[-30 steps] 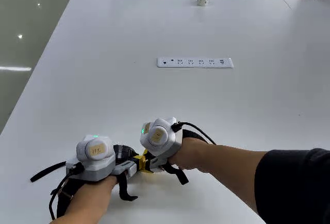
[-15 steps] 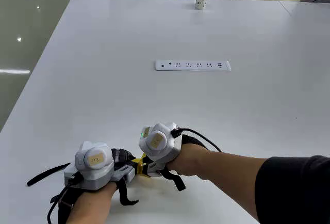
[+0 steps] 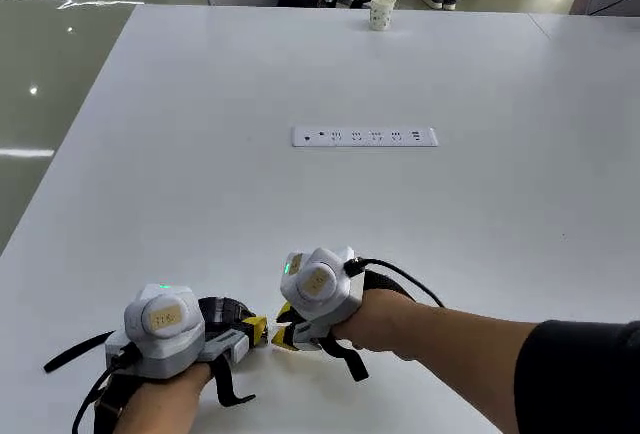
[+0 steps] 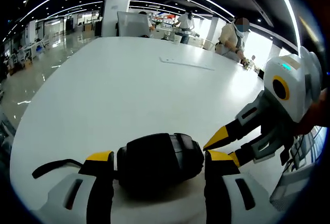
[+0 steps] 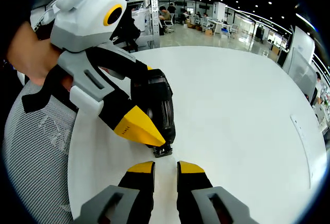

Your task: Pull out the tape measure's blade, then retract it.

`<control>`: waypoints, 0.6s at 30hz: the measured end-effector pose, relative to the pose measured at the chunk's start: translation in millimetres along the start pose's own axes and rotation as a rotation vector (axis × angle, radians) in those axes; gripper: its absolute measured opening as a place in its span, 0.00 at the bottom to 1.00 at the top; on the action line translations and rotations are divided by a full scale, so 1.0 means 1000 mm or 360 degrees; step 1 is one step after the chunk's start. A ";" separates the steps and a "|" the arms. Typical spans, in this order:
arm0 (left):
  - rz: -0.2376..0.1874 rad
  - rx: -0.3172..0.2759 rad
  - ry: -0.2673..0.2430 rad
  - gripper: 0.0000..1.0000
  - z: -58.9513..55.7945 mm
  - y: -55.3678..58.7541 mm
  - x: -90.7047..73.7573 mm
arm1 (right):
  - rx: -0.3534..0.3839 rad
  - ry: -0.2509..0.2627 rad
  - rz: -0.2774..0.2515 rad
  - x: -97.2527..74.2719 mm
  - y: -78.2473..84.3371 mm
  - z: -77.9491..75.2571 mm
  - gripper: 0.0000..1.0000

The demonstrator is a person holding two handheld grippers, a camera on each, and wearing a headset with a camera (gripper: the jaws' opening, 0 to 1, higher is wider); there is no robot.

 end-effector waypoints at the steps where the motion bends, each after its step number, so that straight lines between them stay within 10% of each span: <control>1: -0.0003 0.0009 0.0008 0.69 0.001 -0.002 -0.001 | 0.0013 0.0007 -0.0014 -0.003 0.001 0.000 0.13; 18: 0.0131 0.0332 0.0299 0.99 0.000 0.010 -0.015 | 0.0154 0.0207 -0.0141 -0.053 0.039 0.014 0.27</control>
Point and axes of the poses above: the centre of the closed fingertips' face, and the gripper's own axes: x roughly forward along the fingers, z roughly to its left, y roughly out of its underside, the point moved 7 cm from there along -x, roughly backward along the fingers, and after that the axes turned 9 degrees about -x, right-handed, at the moved point
